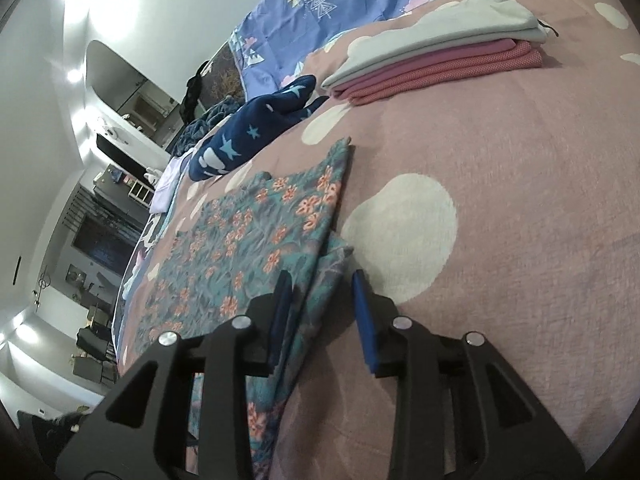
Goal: Fold small clothes
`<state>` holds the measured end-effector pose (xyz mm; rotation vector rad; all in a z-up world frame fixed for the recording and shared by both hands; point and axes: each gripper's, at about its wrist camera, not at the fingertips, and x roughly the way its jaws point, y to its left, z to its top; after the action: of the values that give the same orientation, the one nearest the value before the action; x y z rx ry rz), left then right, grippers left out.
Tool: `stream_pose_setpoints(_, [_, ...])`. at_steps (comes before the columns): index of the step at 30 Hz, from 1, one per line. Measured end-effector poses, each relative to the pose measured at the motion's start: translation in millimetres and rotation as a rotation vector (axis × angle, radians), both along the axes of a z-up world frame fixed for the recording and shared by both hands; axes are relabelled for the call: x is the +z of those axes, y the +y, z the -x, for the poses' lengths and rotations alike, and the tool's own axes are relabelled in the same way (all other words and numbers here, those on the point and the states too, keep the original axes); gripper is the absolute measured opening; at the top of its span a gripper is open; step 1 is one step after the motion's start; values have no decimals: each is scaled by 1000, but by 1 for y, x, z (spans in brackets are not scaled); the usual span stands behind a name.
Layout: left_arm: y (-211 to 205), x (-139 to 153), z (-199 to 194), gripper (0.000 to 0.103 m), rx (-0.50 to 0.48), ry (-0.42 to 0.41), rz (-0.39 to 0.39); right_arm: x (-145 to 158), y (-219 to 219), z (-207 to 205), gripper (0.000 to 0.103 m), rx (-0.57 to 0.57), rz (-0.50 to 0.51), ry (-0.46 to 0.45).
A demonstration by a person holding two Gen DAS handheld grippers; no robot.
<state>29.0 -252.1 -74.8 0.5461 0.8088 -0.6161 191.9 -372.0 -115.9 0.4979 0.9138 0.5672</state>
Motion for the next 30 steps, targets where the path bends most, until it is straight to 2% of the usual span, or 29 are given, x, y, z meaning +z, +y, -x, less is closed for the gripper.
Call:
stream_pose_setpoints(3, [-2, 3, 1, 60, 11, -13, 10, 0, 4, 2, 31, -8, 11, -18])
stream_pose_setpoints(5, [-3, 5, 3, 51, 4, -21, 22, 0, 5, 1, 20, -20, 19, -28])
stream_pose_setpoints(6, [-5, 6, 5, 28, -3, -15, 30, 0, 5, 1, 7, -28, 18, -36])
stream_pose_setpoints(7, [-5, 8, 3, 10, -14, 8, 42, 0, 5, 0, 5, -33, 10, -40])
stream_pose_setpoints(11, [-5, 20, 6, 9, -39, 8, 76, 18, 0, 5, 3, -89, -54, -104])
stream_pose_setpoints(13, [-9, 16, 5, 9, -62, 12, 60, 21, -4, 4, 2, -121, -33, -128])
stream_pose_setpoints(15, [-12, 4, 5, 9, -69, 42, 46, 7, -6, -6, 2, -140, -2, -66])
stream_pose_setpoints(17, [-15, -10, 4, 9, -63, 62, 34, -7, -11, -12, 2, -140, -18, -2])
stream_pose_setpoints(20, [-13, -11, 3, 9, -55, 68, 56, -3, -16, -8, 4, -125, -69, -21])
stream_pose_setpoints(23, [-9, -10, 1, 9, -56, 81, 67, -4, -23, -7, 17, -140, -107, -10])
stream_pose_setpoints(26, [-7, -13, -2, 9, -52, 81, 76, -3, -29, -5, 34, -98, -189, 26])
stream_pose_setpoints(27, [-7, -13, -2, 9, -49, 84, 82, -1, -27, -4, 40, -79, -181, 26])
stream_pose_setpoints(29, [-6, -14, -4, 10, -47, 93, 97, 0, -15, -5, 41, -33, -98, 28])
stream_pose_setpoints(30, [-5, -14, -4, 10, -48, 98, 103, 0, -7, -6, 31, -21, -44, 16])
